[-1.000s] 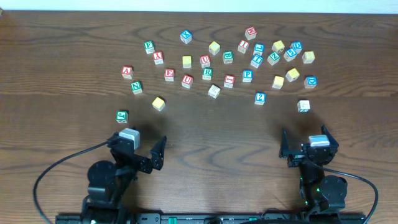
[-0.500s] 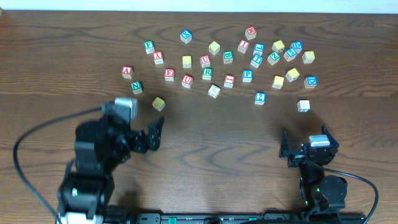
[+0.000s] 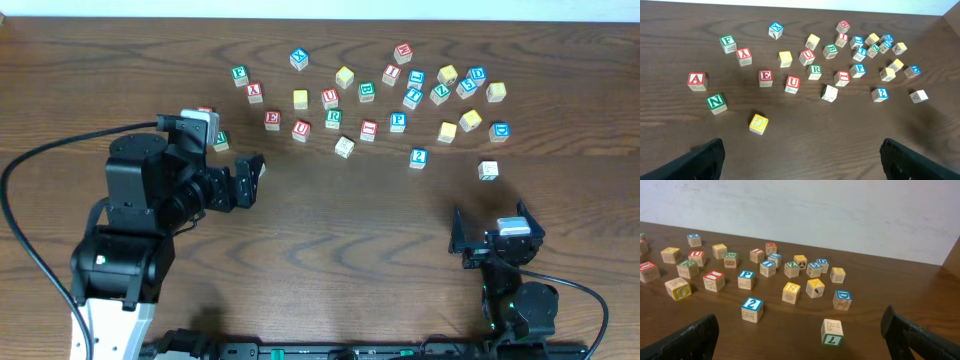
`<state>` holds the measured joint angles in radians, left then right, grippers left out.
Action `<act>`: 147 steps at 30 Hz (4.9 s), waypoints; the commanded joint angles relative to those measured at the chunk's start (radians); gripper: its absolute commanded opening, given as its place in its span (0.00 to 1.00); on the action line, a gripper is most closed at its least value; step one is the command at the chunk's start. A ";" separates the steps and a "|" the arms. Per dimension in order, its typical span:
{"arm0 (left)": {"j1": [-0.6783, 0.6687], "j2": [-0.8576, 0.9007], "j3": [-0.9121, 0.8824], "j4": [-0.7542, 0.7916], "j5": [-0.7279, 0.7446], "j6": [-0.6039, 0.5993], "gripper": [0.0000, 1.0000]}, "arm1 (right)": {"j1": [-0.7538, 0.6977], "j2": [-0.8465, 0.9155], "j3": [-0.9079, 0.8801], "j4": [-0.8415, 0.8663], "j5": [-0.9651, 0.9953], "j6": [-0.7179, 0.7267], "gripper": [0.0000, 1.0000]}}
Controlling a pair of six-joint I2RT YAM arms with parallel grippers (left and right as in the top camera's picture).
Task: Spell out NEURIPS
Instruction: 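Move the left gripper forward over the green N block, then lower the left gripper around the green N block and close it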
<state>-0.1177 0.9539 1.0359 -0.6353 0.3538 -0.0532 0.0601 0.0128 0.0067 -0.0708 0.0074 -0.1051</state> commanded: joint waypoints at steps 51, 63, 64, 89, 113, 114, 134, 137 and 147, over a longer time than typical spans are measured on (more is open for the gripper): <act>0.108 0.865 0.652 -0.389 -0.310 -0.143 0.98 | -0.009 -0.003 -0.001 -0.005 0.001 0.015 0.99; 0.108 0.937 0.652 -0.354 -0.310 -0.128 0.98 | -0.009 -0.003 -0.001 -0.005 0.001 0.014 0.99; 0.108 0.945 0.652 -0.350 -0.310 -0.129 0.98 | -0.009 -0.003 -0.001 -0.005 0.001 0.015 0.99; 0.108 1.110 0.652 -0.293 -0.313 -0.169 0.98 | -0.009 -0.003 -0.001 -0.005 0.001 0.014 0.99; 0.108 1.150 0.642 -0.244 -0.287 -0.119 0.98 | -0.009 -0.003 -0.001 -0.005 0.001 0.015 0.99; 0.108 1.151 0.640 -0.242 -0.287 -0.119 0.98 | -0.009 -0.003 -0.001 -0.005 0.001 0.014 0.99; 0.108 1.173 0.603 -0.219 -0.304 -0.120 0.99 | -0.009 -0.003 -0.001 -0.005 0.001 0.014 0.99; 0.108 1.208 0.603 -0.223 -0.303 -0.120 0.99 | -0.009 -0.003 -0.001 -0.005 0.001 0.015 0.99; 0.108 1.244 0.603 -0.216 -0.302 -0.120 0.98 | -0.009 -0.003 -0.001 -0.005 0.001 0.015 0.99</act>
<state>-0.0132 2.2032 1.6436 -0.8520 0.0643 -0.1825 0.0601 0.0128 0.0067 -0.0708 0.0074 -0.1051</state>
